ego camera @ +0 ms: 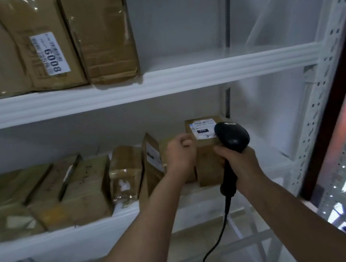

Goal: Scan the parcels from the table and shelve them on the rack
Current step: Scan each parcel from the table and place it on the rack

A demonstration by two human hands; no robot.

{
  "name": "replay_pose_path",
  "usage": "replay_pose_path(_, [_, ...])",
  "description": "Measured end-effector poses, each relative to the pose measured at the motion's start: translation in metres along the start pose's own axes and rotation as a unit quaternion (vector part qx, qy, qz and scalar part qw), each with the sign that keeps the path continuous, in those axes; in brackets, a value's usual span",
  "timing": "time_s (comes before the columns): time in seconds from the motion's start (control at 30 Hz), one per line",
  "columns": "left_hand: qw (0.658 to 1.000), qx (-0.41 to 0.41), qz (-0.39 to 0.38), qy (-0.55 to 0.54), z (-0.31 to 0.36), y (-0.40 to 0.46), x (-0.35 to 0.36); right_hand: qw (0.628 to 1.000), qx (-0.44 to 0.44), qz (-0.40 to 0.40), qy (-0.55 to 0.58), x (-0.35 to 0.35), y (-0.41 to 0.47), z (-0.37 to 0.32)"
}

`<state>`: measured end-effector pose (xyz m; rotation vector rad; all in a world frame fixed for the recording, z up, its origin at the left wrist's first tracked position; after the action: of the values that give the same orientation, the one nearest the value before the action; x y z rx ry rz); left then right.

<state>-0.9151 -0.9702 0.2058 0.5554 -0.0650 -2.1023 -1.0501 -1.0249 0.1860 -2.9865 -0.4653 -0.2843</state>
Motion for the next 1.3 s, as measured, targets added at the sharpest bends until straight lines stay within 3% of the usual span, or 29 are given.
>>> replay_pose_path(0.2, [0.994, -0.033, 0.069, -0.073, -0.035, -0.039, -0.107, 0.976, 0.042, -0.211, -0.020, 0.076, -0.058, 0.026])
replay_pose_path(0.4, [0.979, -0.099, 0.173, 0.043, -0.114, -0.107, -0.270, 0.937, -0.012, -0.343, -0.071, 0.166, -0.153, 0.065])
replay_pose_path(0.6, [0.927, -0.185, 0.301, 0.128, -0.179, -0.219, -0.448, 0.883, 0.022, -0.454, -0.120, 0.267, -0.283, 0.124])
replay_pose_path(0.83, [0.883, -0.249, 0.360, 0.169, -0.228, -0.324, -0.594, 0.847, 0.042, -0.508, -0.153, 0.353, -0.429, 0.173])
replay_pose_path(1.3, [0.873, -0.267, 0.378, 0.152, -0.269, -0.400, -0.734, 0.806, 0.064, -0.560, -0.180, 0.455, -0.577, 0.213])
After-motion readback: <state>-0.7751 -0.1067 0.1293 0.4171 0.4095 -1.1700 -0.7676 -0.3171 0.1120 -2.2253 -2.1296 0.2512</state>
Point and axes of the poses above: each hand's wrist, its own y-axis towards the middle knuckle, its own x-axis out of the palm, z = x × y, the point moved 3 cm from there along y, towards the middle knuckle, and after that the axes turned 3 degrees about z, right-handed, at the moved point
